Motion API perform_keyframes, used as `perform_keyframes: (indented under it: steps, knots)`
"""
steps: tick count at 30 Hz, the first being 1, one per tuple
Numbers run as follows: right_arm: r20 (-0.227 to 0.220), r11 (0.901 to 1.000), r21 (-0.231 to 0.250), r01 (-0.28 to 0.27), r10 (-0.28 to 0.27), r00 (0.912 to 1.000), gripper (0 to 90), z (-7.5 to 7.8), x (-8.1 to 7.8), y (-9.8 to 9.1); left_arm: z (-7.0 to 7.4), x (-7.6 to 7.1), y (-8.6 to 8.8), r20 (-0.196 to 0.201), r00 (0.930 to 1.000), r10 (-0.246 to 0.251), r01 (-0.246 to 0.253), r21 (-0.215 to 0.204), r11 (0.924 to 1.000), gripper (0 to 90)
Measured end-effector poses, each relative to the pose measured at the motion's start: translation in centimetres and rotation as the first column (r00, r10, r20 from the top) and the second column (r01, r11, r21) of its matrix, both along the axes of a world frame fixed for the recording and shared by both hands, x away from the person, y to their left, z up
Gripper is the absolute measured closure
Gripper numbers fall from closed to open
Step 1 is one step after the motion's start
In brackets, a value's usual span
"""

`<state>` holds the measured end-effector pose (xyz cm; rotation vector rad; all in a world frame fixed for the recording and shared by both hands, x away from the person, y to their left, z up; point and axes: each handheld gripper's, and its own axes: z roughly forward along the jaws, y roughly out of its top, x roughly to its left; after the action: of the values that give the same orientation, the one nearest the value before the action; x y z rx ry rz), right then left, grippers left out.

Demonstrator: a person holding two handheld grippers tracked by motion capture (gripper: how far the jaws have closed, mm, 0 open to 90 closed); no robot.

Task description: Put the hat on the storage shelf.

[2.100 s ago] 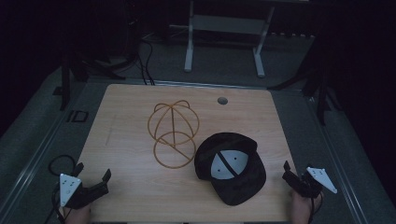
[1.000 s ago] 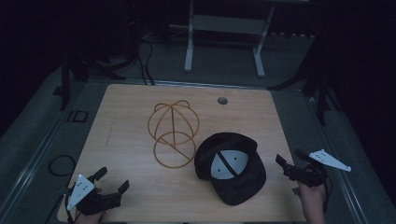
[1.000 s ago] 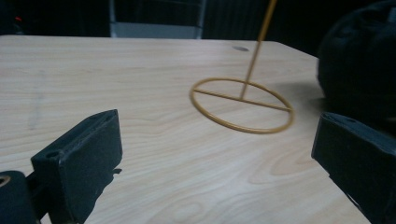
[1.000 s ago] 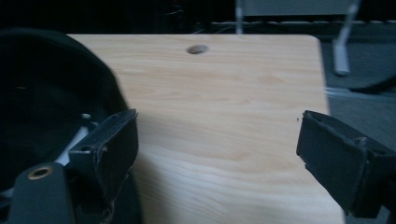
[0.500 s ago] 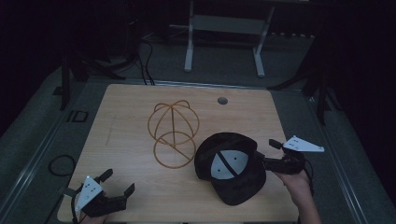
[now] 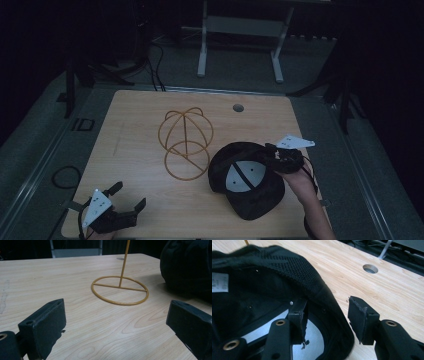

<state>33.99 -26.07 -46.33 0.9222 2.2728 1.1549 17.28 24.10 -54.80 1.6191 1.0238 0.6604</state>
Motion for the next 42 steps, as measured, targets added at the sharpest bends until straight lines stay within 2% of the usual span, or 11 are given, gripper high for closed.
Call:
perform_keyframes:
  steps: [1,3,6,10,12,17,20,23,30,36,42]
  knots:
    - [0.000,1.0000,0.000,0.000,0.000,1.0000,52.3,0.0,0.0,0.0,0.0,0.0,0.0,0.000,1.0000,0.000,0.000,0.000,1.0000,3.1]
    - [-0.002,0.9994,-0.033,-0.013,0.013,0.9999,56.9,-0.1,0.2,0.5,-0.1,0.0,0.1,0.001,1.0000,0.008,-0.008,0.003,1.0000,3.1]
    - [0.006,0.9970,-0.077,-0.002,0.002,1.0000,64.4,-0.3,0.3,0.9,-0.1,0.0,0.1,0.001,1.0000,0.010,-0.010,0.000,1.0000,3.1]
    - [0.018,0.9903,-0.139,0.005,-0.003,0.9998,81.2,-0.2,0.4,1.1,0.0,-0.1,0.0,0.000,1.0000,0.000,0.000,0.003,1.0000,3.2]
    - [0.007,0.9889,-0.149,-0.002,0.004,1.0000,86.6,-0.2,0.4,1.1,0.0,-0.1,0.0,-0.001,1.0000,-0.004,0.004,0.004,1.0000,3.3]
    - [-0.024,0.9968,-0.078,-0.017,0.015,0.9996,87.4,0.0,0.0,0.5,0.0,-0.1,-0.2,-0.006,0.9999,-0.010,0.010,0.010,0.9999,3.3]
    - [-0.007,0.9977,-0.067,-0.009,0.008,0.9999,87.5,0.4,-0.6,0.5,0.1,-0.1,-0.5,-0.003,0.9998,-0.021,0.021,-0.005,0.9998,3.2]
    - [0.008,0.9981,-0.060,-0.013,0.014,0.9999,87.6,1.0,-1.3,0.5,0.4,0.0,-1.1,-0.011,0.9989,-0.045,0.044,-0.040,0.9982,3.2]
    - [0.042,0.9985,0.043,-0.034,0.032,0.9986,87.7,3.5,-2.7,0.2,0.5,-0.1,-3.2,-0.009,0.9942,-0.107,0.107,-0.014,0.9942,3.2]
    - [0.097,0.9958,0.073,-0.055,0.048,0.9941,87.7,5.7,-3.8,0.3,0.6,0.0,-4.9,-0.016,0.9886,-0.149,0.150,0.010,0.9887,3.2]
    - [0.156,0.9982,0.052,-0.030,0.021,0.9876,87.8,7.6,-4.4,0.4,0.8,0.2,-6.3,-0.020,0.9845,-0.174,0.175,0.017,0.9845,3.3]
